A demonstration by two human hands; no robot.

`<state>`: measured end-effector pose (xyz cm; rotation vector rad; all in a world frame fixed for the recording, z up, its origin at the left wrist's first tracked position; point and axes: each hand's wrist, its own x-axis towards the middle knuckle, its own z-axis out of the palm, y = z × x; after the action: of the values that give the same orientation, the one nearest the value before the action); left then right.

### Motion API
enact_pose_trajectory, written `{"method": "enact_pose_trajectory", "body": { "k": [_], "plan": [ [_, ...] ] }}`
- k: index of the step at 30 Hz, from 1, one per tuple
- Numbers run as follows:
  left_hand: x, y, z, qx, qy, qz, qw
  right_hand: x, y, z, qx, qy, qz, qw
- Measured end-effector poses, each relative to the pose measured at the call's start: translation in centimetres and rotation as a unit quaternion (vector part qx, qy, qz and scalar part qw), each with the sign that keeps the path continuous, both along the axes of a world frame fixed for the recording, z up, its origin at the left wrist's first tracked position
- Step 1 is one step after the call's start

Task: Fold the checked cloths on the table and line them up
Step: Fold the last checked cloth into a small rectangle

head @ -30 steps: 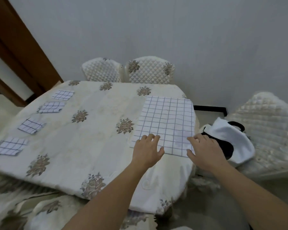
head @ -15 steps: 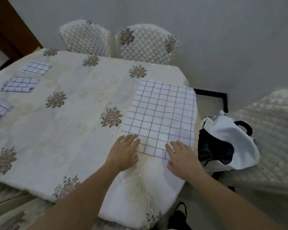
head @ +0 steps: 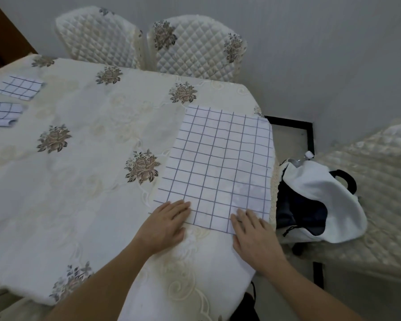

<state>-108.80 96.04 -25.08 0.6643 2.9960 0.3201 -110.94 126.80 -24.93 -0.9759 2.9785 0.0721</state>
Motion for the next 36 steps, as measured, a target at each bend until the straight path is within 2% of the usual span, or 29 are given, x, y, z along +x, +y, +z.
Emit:
{"method": "enact_pose_trajectory", "body": {
  "k": [5,11,16,20,29,36],
  "plan": [
    [0.1,0.0,-1.5,-0.004,0.084,0.004,0.996,-0.3,0.9,-2.2,-0.027,0.092,0.036,0.995],
    [-1.1,-0.5,-1.7,-0.006,0.094,-0.006,0.996,-0.7,1.2,-2.7,-0.093,0.126,0.026,0.987],
    [-2.0,-1.5,-1.8,0.041,0.089,-0.007,0.995,-0.4,1.4,-2.6,-0.155,0.089,-0.017,0.984],
    [-1.4,-1.6,-1.6,0.067,0.086,0.004,0.994,0.1,0.8,-2.0,-0.163,0.067,-0.044,0.983],
    [6.0,-1.8,0.5,0.089,0.074,0.018,0.993,3.3,2.6,-2.0,-0.223,-0.042,-0.029,0.973],
    [9.6,-2.7,2.1,0.144,0.0,0.063,0.988,6.6,4.4,-0.1,-0.242,-0.104,-0.034,0.964]
  ]
}}
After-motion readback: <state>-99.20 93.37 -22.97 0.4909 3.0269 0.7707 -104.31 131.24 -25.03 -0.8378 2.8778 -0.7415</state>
